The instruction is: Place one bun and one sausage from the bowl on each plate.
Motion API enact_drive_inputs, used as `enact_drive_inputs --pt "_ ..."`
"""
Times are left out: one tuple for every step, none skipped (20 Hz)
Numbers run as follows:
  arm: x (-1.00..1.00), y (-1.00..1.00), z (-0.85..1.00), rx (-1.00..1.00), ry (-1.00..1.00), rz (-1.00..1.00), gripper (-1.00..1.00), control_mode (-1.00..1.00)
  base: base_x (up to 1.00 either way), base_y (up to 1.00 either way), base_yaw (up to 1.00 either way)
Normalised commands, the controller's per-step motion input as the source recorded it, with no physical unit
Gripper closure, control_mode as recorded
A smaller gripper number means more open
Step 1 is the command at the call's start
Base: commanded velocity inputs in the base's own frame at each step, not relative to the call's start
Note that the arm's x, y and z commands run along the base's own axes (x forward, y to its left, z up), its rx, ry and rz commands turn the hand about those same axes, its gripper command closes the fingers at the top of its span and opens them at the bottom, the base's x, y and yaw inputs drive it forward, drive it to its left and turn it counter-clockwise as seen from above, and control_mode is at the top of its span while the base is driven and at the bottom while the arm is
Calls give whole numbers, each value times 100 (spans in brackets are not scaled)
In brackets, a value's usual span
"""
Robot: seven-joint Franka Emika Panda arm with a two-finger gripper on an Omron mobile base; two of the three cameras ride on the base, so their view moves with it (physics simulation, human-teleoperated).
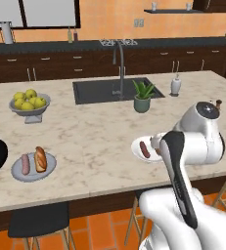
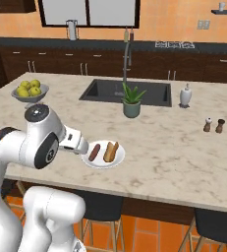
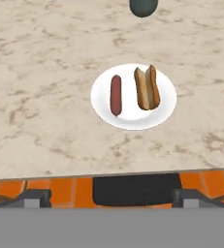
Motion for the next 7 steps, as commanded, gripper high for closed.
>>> enact_drive_inputs --pt "-32 0 100 0 0 0 -100 -100 0 0 0" --pt "-32 0 92 0 0 0 -100 -100 0 0 0" --pt "-23 0 74 0 0 0 -100 -100 0 0 0" --pt "-19 0 69 0 0 0 -100 -100 0 0 0" --pt "-19 0 59 0 0 0 -100 -100 0 0 0" --pt "-43 -2 44 0 -2 0 -100 -100 0 0 0" --pt "-37 0 27 0 -1 0 -100 -100 0 0 0"
